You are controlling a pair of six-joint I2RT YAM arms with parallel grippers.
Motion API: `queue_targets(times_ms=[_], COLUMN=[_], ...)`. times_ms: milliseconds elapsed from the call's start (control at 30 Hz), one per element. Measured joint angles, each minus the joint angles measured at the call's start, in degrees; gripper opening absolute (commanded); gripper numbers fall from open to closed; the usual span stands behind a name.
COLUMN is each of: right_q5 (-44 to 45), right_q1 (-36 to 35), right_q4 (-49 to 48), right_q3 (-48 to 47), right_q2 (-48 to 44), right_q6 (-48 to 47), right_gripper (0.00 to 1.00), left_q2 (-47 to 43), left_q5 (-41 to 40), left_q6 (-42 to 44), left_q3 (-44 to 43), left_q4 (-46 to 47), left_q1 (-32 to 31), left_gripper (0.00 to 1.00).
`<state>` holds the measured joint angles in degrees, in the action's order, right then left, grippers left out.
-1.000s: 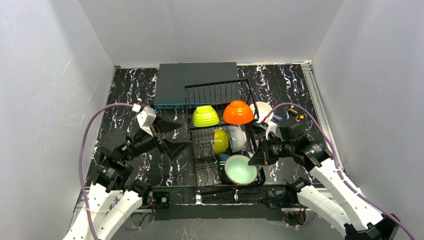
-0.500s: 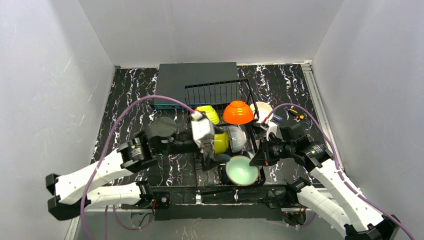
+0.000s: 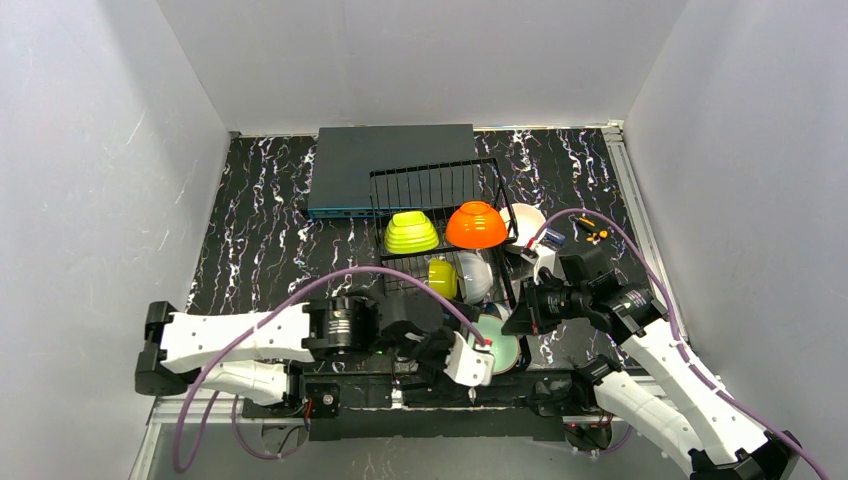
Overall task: Load the bowls into the dish rack
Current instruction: Pick up the bowl from the center of the board.
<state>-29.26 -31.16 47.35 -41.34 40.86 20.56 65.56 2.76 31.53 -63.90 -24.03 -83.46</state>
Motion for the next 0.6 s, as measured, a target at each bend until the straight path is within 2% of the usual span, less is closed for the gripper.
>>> queue_targets(times_ms=[267, 433, 600], right_q5=[1.0, 1.7, 1.8], right_q1=[0.0, 0.0, 0.0], right_q4=[0.9, 1.0, 1.0], right_q3=[0.0, 0.0, 0.0], right_q2=[-0.3, -0.3, -0.3], right_q6=[-0.7, -1.3, -1.3], right_gripper=[0.01, 0.01, 0.01], left_q2=[11.5, 18.1, 20.8], left_q5=[-9.9, -12.2, -12.9], left_q6=[4.7, 5.7, 6.1], left_q3=[-3.8, -7.4, -8.9], left_q4=[-3.1, -6.7, -8.7], left_q1=[-5.5, -7.7, -8.7], left_gripper=[0.56, 0.45, 0.35])
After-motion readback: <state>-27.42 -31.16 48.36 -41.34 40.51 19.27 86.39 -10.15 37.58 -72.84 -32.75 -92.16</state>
